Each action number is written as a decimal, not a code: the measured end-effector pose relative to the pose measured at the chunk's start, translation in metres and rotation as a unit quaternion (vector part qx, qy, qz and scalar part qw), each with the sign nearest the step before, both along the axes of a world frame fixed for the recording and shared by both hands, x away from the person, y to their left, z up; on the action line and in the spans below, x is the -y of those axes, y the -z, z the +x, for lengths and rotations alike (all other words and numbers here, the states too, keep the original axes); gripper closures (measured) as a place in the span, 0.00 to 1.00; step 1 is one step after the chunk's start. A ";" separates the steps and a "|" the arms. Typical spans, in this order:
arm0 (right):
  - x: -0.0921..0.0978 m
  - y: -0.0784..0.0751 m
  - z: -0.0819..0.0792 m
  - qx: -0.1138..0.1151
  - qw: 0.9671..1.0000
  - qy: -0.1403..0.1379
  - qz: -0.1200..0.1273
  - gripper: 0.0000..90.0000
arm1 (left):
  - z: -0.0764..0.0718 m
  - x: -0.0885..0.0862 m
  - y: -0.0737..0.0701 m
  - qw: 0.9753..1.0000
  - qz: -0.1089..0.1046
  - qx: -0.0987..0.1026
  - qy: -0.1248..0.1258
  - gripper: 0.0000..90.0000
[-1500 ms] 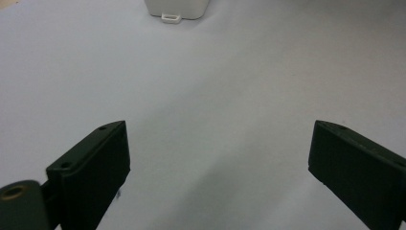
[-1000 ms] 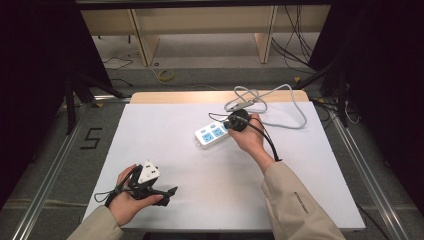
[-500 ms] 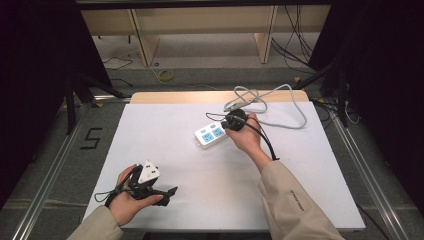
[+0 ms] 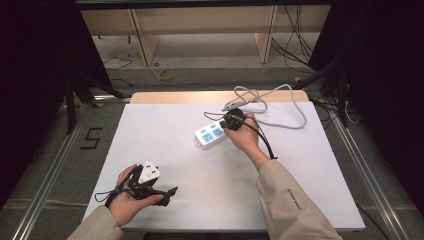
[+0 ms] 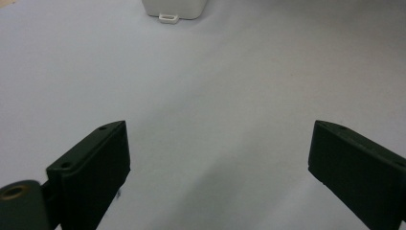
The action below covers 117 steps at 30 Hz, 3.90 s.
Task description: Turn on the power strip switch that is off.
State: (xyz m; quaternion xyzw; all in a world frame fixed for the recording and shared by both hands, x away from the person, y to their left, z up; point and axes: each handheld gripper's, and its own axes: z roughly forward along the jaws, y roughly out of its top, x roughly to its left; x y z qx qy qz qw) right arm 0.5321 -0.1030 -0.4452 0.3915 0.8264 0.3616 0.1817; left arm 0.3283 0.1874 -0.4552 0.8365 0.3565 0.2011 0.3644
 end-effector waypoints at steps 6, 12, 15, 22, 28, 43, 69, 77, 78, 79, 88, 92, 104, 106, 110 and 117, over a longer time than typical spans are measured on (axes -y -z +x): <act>-0.002 -0.002 0.001 0.000 1.000 -0.001 -0.001 1.00 | 0.000 0.000 0.000 1.000 0.000 0.000 0.000 0.08; -0.005 -0.002 0.004 0.002 1.000 -0.004 -0.004 1.00 | 0.000 0.000 0.000 1.000 0.000 -0.001 0.001 0.08; -0.007 -0.002 0.004 0.000 1.000 -0.003 -0.006 1.00 | 0.000 0.000 0.000 1.000 0.000 -0.002 0.001 0.08; -0.010 -0.002 0.006 -0.001 1.000 -0.003 -0.007 1.00 | 0.000 0.001 0.000 1.000 0.000 -0.001 0.002 0.08; -0.011 -0.001 0.008 -0.004 1.000 -0.002 -0.009 1.00 | 0.000 0.001 0.000 1.000 -0.001 -0.001 0.002 0.08; -0.019 0.001 0.013 -0.009 1.000 -0.005 -0.015 1.00 | 0.000 0.001 0.000 1.000 -0.002 -0.003 0.003 0.08; -0.028 0.010 0.021 -0.019 1.000 0.003 -0.016 1.00 | -0.001 0.001 0.000 1.000 -0.003 -0.003 0.004 0.08; -0.030 0.009 0.023 -0.016 1.000 0.000 -0.020 1.00 | -0.001 0.001 0.000 1.000 -0.005 -0.004 0.003 0.08; -0.030 0.009 0.024 -0.016 1.000 0.001 -0.019 1.00 | -0.001 0.001 0.000 1.000 -0.005 -0.004 0.004 0.08; -0.031 0.009 0.024 -0.017 1.000 0.001 -0.019 1.00 | -0.001 0.001 0.000 1.000 -0.005 -0.004 0.004 0.08; -0.033 0.010 0.026 -0.017 1.000 0.001 -0.020 1.00 | -0.001 0.001 0.000 1.000 -0.005 -0.004 0.004 0.08; -0.035 0.008 0.028 -0.017 1.000 0.000 -0.023 1.00 | -0.001 0.002 0.000 1.000 -0.007 -0.003 0.004 0.08; -0.036 0.008 0.031 -0.028 0.999 0.003 -0.031 1.00 | -0.001 0.002 0.000 1.000 -0.007 -0.003 0.005 0.08; -0.036 0.008 0.031 -0.028 0.999 0.002 -0.032 1.00 | -0.001 0.002 0.000 1.000 -0.008 -0.003 0.005 0.08; -0.037 0.009 0.032 -0.035 0.999 0.004 -0.032 1.00 | -0.001 0.002 0.000 1.000 -0.008 -0.002 0.004 0.08; -0.039 0.008 0.033 -0.036 0.999 0.001 -0.035 1.00 | -0.001 0.002 0.000 1.000 -0.008 -0.002 0.004 0.08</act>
